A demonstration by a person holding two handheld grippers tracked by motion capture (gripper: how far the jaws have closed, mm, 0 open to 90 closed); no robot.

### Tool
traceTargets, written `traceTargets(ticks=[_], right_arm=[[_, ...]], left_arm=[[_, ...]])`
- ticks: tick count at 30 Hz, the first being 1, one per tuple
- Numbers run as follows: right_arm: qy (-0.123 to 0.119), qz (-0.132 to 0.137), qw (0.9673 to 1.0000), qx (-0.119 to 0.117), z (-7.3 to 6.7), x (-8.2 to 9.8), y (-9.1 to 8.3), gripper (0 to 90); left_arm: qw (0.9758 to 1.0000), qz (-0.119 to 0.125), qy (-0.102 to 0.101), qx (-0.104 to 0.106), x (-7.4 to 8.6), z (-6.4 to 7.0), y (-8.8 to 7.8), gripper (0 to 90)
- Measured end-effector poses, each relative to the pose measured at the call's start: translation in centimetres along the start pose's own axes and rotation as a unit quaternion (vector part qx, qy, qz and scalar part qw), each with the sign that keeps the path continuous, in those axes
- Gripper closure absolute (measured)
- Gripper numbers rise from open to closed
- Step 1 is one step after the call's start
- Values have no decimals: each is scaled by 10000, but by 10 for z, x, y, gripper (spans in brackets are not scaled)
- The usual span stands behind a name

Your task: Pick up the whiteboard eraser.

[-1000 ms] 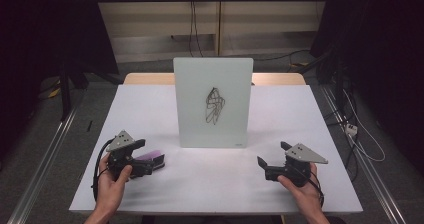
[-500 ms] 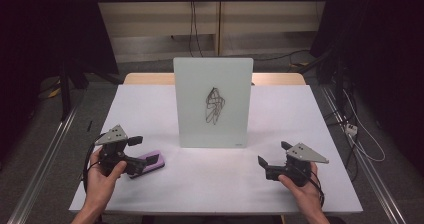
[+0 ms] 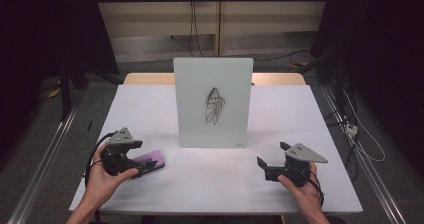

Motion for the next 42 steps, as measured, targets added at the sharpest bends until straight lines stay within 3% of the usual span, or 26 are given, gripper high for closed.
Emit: traceTargets(ticks=[2, 9, 12, 17, 20, 29, 34, 42], right_arm=[[2, -5, 10000, 7, 0, 0, 0, 44], [-29, -6, 10000, -2, 0, 0, 1, 44], [-39, -15, 10000, -37, 0, 0, 1, 45], [-49, -31, 10000, -49, -1, 0, 1, 45], [-36, -28, 10000, -37, 0, 0, 1, 45], [-78, -35, 9999, -80, 0, 0, 2, 45], [-74, -15, 9999, -69, -1, -1, 0, 46], [-82, -8, 9999, -86, -1, -1, 0, 47]], left_arm=[[9999, -38, -5, -93, 1, 0, 1, 72], [9988, -446, 101, 150, 1, -5, 4, 91], [9968, -688, 287, 287, -2, -7, 6, 126], [9944, -931, 387, 305, -4, -10, 10, 116], [9915, -1159, 498, 310, -1, -10, 15, 164], [9873, -1370, 689, 402, 1, -15, 21, 265], [9836, -1554, 779, 486, 2, -15, 25, 298], [9822, -1663, 716, 507, 4, -17, 28, 343]])
Point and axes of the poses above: each handheld gripper's, and its own axes: y roughly forward along the jaws, x roughly out of its underside, z roughly to its right, the point moved 2 cm from there along y, roughly forward along the jaws, and after that the axes turned 5 degrees about -y, right-handed, at the moved point
